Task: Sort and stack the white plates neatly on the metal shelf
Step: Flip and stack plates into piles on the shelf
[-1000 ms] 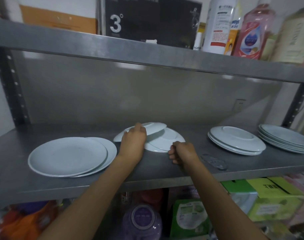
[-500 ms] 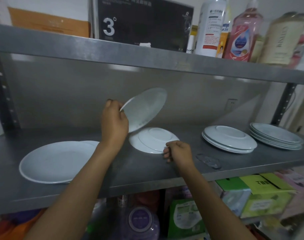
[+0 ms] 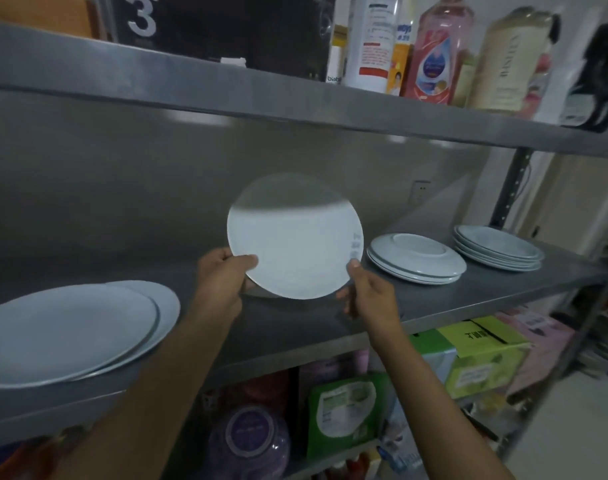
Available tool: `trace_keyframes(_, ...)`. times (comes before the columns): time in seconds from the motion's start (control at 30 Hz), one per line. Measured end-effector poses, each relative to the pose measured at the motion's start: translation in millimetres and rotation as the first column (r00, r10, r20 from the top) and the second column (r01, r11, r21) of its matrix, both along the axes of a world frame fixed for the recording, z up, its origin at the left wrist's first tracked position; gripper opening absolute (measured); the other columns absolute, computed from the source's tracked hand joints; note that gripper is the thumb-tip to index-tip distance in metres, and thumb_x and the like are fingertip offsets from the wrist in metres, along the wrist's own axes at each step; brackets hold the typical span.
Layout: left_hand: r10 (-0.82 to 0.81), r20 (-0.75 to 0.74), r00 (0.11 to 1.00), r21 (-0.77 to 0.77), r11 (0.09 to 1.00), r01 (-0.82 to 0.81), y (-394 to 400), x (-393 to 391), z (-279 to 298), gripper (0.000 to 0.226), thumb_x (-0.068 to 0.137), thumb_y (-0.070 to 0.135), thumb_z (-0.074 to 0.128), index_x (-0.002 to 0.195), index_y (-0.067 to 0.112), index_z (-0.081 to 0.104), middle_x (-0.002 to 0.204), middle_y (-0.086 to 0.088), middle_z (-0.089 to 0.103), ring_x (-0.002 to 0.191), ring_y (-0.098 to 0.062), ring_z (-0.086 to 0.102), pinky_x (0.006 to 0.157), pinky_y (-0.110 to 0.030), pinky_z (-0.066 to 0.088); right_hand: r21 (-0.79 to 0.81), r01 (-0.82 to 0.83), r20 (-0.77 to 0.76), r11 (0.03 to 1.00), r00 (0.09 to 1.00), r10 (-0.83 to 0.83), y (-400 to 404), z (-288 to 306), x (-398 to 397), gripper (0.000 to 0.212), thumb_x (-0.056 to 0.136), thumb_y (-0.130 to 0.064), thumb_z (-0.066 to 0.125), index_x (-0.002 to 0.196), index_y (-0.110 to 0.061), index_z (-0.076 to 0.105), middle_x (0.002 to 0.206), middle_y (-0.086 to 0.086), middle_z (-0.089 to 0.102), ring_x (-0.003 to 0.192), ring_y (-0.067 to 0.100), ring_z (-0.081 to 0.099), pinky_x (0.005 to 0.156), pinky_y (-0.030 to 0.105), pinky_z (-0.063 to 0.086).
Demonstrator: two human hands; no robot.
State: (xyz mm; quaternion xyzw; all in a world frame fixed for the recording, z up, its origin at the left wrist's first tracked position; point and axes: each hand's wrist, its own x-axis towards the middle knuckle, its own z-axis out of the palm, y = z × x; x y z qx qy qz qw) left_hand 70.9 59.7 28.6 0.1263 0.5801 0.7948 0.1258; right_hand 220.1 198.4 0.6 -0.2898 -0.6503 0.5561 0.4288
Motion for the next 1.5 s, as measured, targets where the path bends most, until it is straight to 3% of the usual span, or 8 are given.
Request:
trace_keyframes(0.1,-0.106,0.02,0.994,0.026,0.994,0.106,13.3,16.6,-5.0,0.017,0.084,-0.012,0.058,0.074,0.002,0.056,0.084,-0.014,0.065,0.047,-0.011,0.062,0.04,-0.02,0.049,0.047,-0.002,0.009,0.999,1.0,0.001,7.6,-1.0,16.4,0.039,0.098,-0.023,0.049,0.063,-0.006,0.051,0.046,0.009,0.049,0.038,0.014,0.043,0.042,0.024,0.039)
trace_keyframes(0.23,-0.179,0.041,0.983,0.006,0.984,0.179,34.0,31.4,-16.5,0.008,0.084,-0.008,0.062,0.088,0.0,0.064,0.098,-0.011,0.07,0.084,-0.025,0.069,0.061,-0.031,0.058,0.066,0.074,0.014,0.995,0.997,-0.075,27.5,-9.2,35.8,0.032,0.097,-0.014,0.047,0.067,-0.005,0.051,0.044,0.005,0.046,0.039,0.013,0.041,0.046,0.024,0.035)
trace_keyframes(0.5,-0.305,-0.157,0.939,-0.228,0.937,0.266,58.7,58.4,-36.1,0.022,0.091,0.016,0.065,0.082,-0.003,0.069,0.088,-0.011,0.073,0.083,-0.022,0.071,0.075,-0.036,0.061,-0.05,0.131,-0.007,0.99,0.991,-0.132,51.9,-21.9,84.0,0.013,0.095,-0.005,0.048,0.095,-0.002,0.061,0.051,0.001,0.043,0.036,0.007,0.038,0.038,0.017,0.031)
trace_keyframes(0.63,-0.291,-0.412,0.863,-0.505,0.862,0.05,66.1,58.1,-46.6,0.046,0.098,0.024,0.049,0.069,-0.011,0.057,0.071,-0.023,0.062,0.068,-0.027,0.059,0.066,-0.031,0.049,-0.117,0.152,0.008,0.981,0.988,-0.152,62.7,-26.3,100.6,0.023,0.091,-0.001,0.048,0.072,-0.008,0.057,0.043,-0.004,0.047,0.035,0.009,0.039,0.035,0.016,0.03)
trace_keyframes(0.9,-0.318,-0.771,0.552,-0.553,0.764,-0.331,76.2,37.1,-61.8,0.008,0.086,0.012,0.063,0.091,0.012,0.069,0.093,-0.011,0.065,0.092,-0.025,0.057,0.079,-0.036,0.045,-0.154,0.156,0.048,0.976,0.987,-0.15,76.4,-40.3,115.8,0.027,0.089,-0.003,0.048,0.063,0.0,0.055,0.04,0.006,0.053,0.031,0.012,0.037,0.039,0.019,0.029)
trace_keyframes(1.03,-0.388,-0.734,0.557,-0.637,0.676,-0.37,84.2,27.0,-54.7,0.05,0.087,0.016,0.067,0.135,0.006,0.053,0.137,-0.012,0.053,0.131,-0.03,0.042,0.106,-0.041,0.038,-0.138,0.139,0.069,0.981,0.989,-0.131,84.2,-40.6,113.5,0.033,0.089,-0.007,0.048,0.058,0.002,0.057,0.049,0.016,0.057,0.038,0.018,0.037,0.04,0.021,0.031)
trace_keyframes(1.3,-0.47,-0.699,0.539,-0.713,0.524,-0.466,89.4,10.1,-53.9,0.061,0.08,0.029,0.073,0.133,0.006,0.052,0.135,-0.013,0.054,0.126,-0.032,0.046,0.101,-0.044,0.041,-0.13,0.061,0.154,0.99,0.987,-0.041,88.3,-46.1,107.2,0.034,0.094,-0.013,0.049,0.077,0.013,0.062,0.045,0.006,0.06,0.035,0.012,0.042,0.039,0.02,0.035)
trace_keyframes(1.5,-0.519,-0.659,0.544,-0.752,0.461,-0.471,90.3,5.0,-51.2,0.06,0.083,0.032,0.072,0.135,0.013,0.05,0.142,-0.006,0.048,0.132,-0.028,0.039,0.108,-0.054,0.028,-0.063,0.012,0.242,0.998,0.97,0.003,91.9,-42.6,110.6,0.05,0.096,-0.025,0.05,0.065,0.011,0.063,0.06,0.025,0.064,0.041,0.022,0.048,0.039,0.023,0.04)
